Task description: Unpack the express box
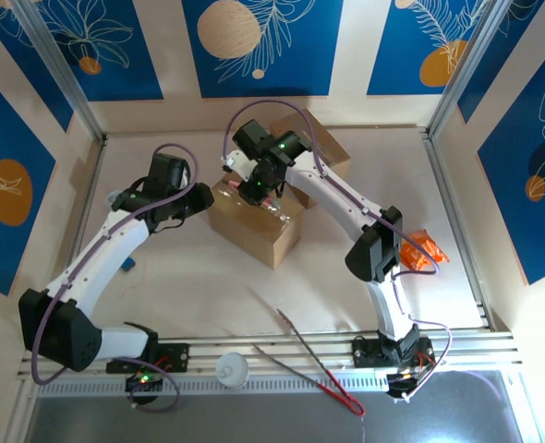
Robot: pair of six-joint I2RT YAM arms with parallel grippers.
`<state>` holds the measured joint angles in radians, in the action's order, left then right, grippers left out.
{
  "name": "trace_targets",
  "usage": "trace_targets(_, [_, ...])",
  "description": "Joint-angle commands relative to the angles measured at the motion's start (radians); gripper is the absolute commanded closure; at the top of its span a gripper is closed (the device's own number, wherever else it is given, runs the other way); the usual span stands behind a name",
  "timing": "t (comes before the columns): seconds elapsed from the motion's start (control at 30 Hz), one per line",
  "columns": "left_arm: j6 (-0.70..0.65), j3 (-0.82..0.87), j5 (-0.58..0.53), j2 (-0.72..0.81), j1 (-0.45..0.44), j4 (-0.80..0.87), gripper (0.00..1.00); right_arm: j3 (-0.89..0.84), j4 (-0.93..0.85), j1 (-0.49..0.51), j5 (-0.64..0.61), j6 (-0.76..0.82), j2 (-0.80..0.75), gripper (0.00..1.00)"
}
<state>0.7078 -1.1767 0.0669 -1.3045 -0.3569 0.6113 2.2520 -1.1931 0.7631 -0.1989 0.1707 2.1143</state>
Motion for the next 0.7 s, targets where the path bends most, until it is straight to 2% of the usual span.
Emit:
trace_targets(0.0, [0.004, 0.008, 0.043, -0.023, 0.015, -0.012, 0.61, 0.043, -0.004, 0.007, 0.009, 0.021, 0.021, 1.0])
trace_targets(0.27, [0.039, -0.037, 0.04, -0.133, 0.022, -0.022, 0.64, 0.058, 0.007, 0.012, 0.011, 0.021, 0.042, 1.0])
trace_targets(0.67, [0.081, -0.012, 0.03, -0.118, 0.035, -0.091, 0.64, 0.058, 0.01, 0.011, 0.002, 0.026, 0.046, 1.0])
